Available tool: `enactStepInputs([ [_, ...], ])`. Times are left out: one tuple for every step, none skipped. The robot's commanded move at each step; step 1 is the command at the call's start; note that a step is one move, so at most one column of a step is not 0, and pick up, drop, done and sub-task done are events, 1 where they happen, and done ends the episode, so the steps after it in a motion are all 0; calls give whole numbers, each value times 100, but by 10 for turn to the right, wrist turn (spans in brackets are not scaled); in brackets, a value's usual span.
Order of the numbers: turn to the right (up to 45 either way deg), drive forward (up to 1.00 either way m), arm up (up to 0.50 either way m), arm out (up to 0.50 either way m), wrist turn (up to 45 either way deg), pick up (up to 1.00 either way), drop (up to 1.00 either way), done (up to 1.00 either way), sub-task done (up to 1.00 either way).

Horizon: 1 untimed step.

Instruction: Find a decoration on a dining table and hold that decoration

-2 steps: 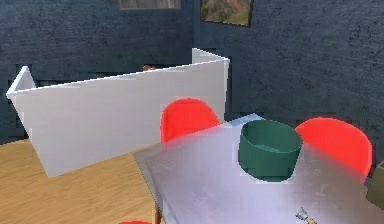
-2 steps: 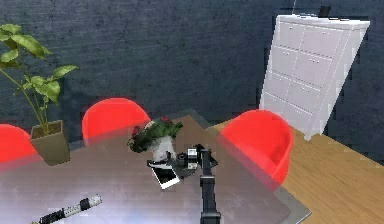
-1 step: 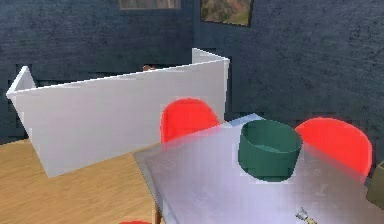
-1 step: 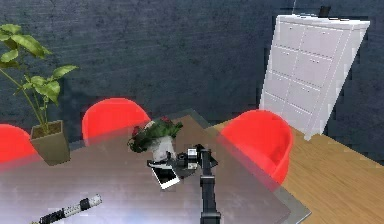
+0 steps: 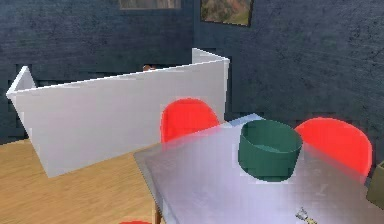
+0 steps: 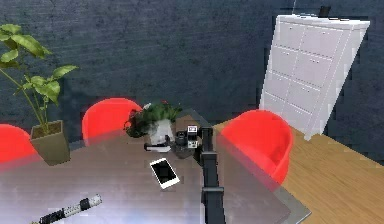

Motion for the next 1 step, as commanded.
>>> enactStepInputs([
  [0, 0, 0, 0, 0, 0, 0, 100, 0],
])
